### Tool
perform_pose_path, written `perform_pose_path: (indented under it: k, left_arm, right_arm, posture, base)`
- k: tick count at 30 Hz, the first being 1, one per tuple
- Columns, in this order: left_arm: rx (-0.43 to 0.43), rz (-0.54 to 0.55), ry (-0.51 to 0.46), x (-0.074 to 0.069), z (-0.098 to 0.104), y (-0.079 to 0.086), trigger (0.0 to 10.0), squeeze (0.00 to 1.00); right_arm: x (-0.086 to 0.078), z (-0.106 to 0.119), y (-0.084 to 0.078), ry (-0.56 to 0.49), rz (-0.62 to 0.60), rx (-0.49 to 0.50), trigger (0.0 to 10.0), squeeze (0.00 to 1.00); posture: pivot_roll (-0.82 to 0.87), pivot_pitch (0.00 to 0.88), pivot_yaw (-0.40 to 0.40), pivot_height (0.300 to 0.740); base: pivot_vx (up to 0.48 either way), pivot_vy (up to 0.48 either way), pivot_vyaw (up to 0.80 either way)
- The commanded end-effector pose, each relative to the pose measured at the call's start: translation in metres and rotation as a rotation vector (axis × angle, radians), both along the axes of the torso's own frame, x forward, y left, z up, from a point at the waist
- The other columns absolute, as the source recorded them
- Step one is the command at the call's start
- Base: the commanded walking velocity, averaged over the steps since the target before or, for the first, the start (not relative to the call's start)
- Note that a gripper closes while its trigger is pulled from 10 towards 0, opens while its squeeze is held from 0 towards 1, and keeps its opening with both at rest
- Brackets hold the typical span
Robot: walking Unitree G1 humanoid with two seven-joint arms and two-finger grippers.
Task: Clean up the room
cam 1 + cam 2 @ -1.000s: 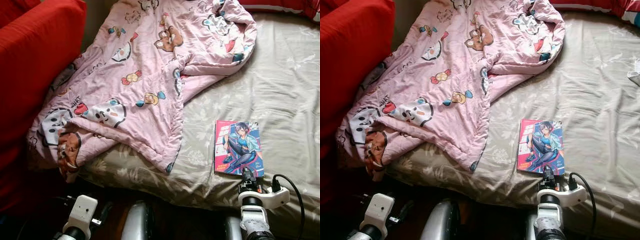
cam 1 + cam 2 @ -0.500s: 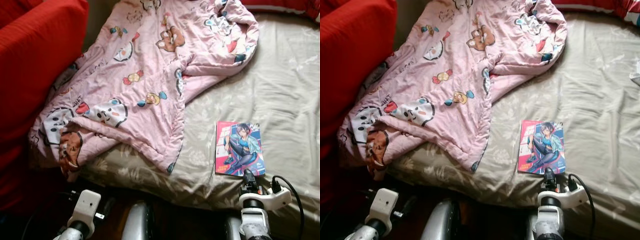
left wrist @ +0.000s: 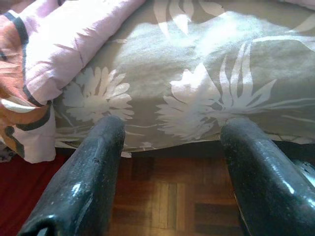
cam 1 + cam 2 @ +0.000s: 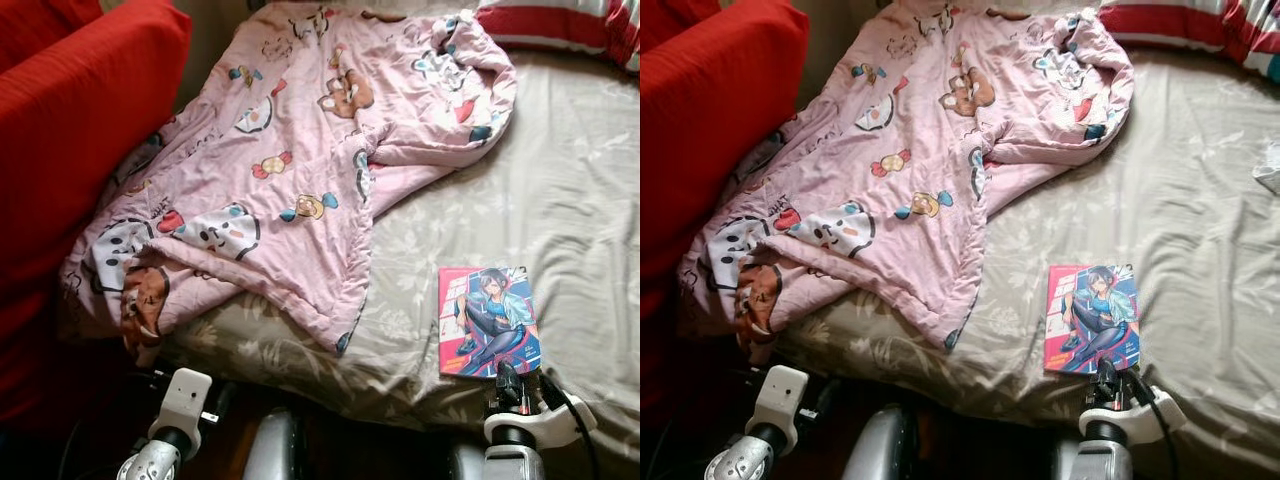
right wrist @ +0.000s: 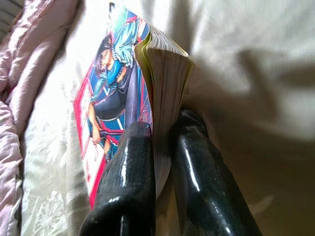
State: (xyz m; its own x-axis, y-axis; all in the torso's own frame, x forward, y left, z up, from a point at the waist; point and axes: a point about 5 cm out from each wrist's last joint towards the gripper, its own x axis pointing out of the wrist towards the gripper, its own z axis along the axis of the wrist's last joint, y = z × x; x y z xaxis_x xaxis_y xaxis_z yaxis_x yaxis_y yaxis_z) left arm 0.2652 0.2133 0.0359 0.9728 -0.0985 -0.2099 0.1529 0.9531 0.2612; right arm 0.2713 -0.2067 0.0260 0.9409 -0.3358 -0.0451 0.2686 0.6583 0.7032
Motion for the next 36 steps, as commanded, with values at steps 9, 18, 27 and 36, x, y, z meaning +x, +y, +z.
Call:
perform_pose_path:
  k: [9, 18, 27, 36]
  left_arm:
    - [-0.006, 0.049, 0.023, -0.002, -0.011, 0.003, 10.0, 0.0]
    - [-0.006, 0.052, 0.015, -0.004, -0.013, 0.003, 10.0, 0.0]
    - [0.006, 0.052, 0.021, -0.01, -0.016, 0.007, 10.0, 0.0]
    - [0.015, 0.046, 0.024, -0.015, -0.017, 0.009, 10.0, 0.0]
  right_arm:
    - [0.017, 0.032, 0.017, -0.032, 0.114, -0.234, 0.0, 0.0]
    - [-0.003, -0.003, 0.005, 0.141, -0.051, 0.019, 0.0, 0.0]
    - [-0.029, -0.048, -0.003, 0.363, -0.227, 0.322, 0.0, 0.0]
    - [-0.023, -0.06, 0.013, 0.449, -0.062, 0.332, 0.0, 0.0]
  posture:
    - [0.08, 0.16, 0.101, 0.591]
    - [0.08, 0.171, 0.101, 0.591]
    - [0.09, 0.197, 0.106, 0.591]
    - [0.1, 0.21, 0.112, 0.591]
  base:
    - [0.0, 0.0, 0.0]
    - [0.0, 0.0, 0.0]
    - [0.0, 0.0, 0.0]
    - [0.0, 0.0, 0.0]
